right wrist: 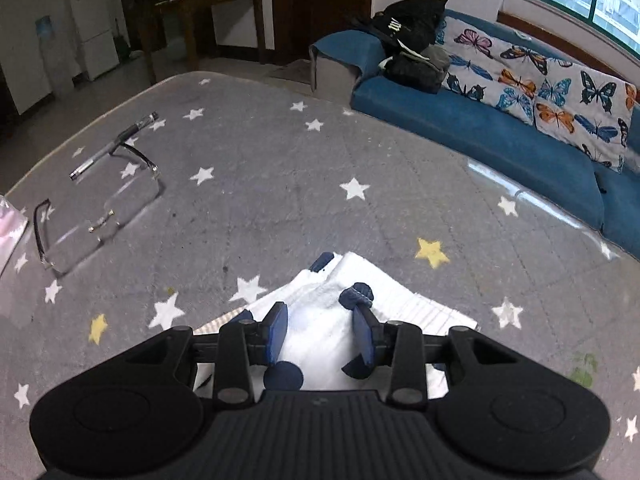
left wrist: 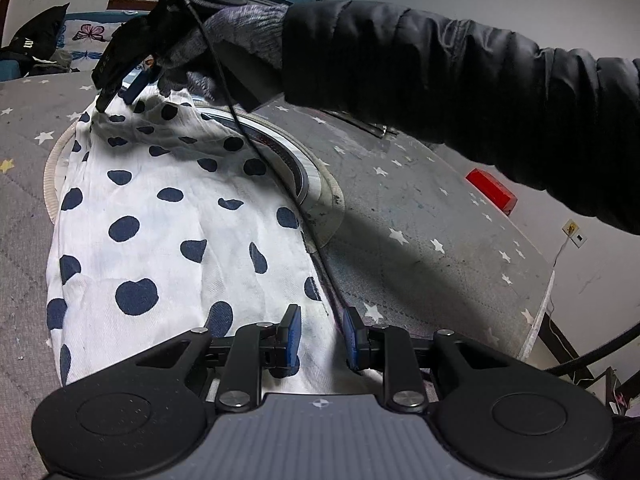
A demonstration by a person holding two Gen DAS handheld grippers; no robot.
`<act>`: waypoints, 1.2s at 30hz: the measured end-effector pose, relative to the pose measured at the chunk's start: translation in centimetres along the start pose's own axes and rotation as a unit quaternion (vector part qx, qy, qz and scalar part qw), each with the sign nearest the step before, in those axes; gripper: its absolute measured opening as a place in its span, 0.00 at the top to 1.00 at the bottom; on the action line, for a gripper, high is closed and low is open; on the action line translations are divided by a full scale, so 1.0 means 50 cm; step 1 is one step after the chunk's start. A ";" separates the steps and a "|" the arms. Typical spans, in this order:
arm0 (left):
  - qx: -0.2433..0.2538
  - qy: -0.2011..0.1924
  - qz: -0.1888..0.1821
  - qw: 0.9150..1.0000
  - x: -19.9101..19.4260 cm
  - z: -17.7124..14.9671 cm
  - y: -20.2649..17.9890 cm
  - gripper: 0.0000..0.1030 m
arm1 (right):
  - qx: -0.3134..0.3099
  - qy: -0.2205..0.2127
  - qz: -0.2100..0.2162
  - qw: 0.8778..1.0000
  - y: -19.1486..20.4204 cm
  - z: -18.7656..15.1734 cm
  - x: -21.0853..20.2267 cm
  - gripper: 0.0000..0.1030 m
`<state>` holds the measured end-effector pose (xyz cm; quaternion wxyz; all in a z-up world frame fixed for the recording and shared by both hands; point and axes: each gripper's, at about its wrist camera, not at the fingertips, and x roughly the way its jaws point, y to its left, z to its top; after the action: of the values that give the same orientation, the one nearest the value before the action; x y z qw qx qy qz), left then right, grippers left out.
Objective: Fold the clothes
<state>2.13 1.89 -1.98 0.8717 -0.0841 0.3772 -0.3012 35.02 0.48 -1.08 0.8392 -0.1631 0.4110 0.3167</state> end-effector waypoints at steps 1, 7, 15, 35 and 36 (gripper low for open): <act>0.001 0.000 0.000 1.000 0.000 0.001 -0.001 0.71 | -0.004 -0.002 -0.004 1.000 0.002 0.000 -0.010 0.63; 0.019 -0.010 0.011 1.000 -0.018 0.001 -0.027 0.57 | -0.024 0.005 -0.007 1.000 -0.002 -0.037 -0.090 0.55; 0.015 -0.044 0.049 0.998 -0.086 -0.017 -0.033 0.54 | -0.052 0.025 0.020 0.998 0.029 -0.173 -0.174 0.47; -0.058 -0.064 0.216 0.973 -0.081 0.049 0.116 0.65 | -0.104 -0.008 0.071 0.992 0.148 -0.402 -0.344 0.43; -0.057 -0.062 0.218 0.972 -0.077 0.050 0.120 0.65 | -0.106 -0.005 0.074 0.992 0.152 -0.408 -0.346 0.43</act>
<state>4.64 8.79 -0.12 0.9320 -0.0678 0.3480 -0.0756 10.02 -11.62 0.08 0.7935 -0.2180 0.3817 0.4208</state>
